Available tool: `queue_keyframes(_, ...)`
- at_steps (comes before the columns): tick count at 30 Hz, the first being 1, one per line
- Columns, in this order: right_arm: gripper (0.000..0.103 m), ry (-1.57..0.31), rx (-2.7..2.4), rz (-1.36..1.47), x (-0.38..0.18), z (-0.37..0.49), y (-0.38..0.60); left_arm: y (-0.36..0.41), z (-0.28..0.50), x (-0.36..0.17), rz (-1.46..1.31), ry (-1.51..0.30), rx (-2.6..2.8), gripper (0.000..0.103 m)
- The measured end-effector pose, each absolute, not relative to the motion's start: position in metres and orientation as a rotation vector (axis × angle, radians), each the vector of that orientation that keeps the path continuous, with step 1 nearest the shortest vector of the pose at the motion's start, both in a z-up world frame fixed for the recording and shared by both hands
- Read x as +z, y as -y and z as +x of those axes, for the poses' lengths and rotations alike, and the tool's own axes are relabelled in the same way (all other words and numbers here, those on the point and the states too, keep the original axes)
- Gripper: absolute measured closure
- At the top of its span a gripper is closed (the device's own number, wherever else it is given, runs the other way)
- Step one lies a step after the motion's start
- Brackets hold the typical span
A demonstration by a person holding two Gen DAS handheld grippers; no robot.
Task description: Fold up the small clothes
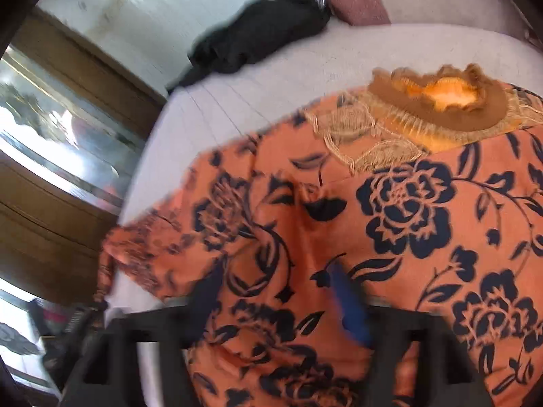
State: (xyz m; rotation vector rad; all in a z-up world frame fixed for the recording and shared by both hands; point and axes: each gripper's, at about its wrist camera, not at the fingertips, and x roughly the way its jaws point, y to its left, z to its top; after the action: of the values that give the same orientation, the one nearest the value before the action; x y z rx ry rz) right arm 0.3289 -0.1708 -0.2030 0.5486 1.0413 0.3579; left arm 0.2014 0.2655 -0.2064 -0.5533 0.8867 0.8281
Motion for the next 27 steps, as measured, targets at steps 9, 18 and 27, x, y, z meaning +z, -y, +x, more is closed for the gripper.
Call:
queue_keyframes(9,0.077,-1.020,0.388,0.456,-0.231,0.313,0.138,-0.330,0.169,-0.212,-0.705,-0.814,0.937,0.000)
queue_keyframes(18,0.075,-0.905,0.479,0.508,-0.228,0.273,0.171,-0.352,0.170,-0.218,-0.866,-0.704,0.653,0.032)
queue_keyframes(27,0.076,-0.846,0.457,0.500,-0.232,0.258,0.178,-0.335,0.219,-0.231,-1.013,-0.723,0.314,0.035)
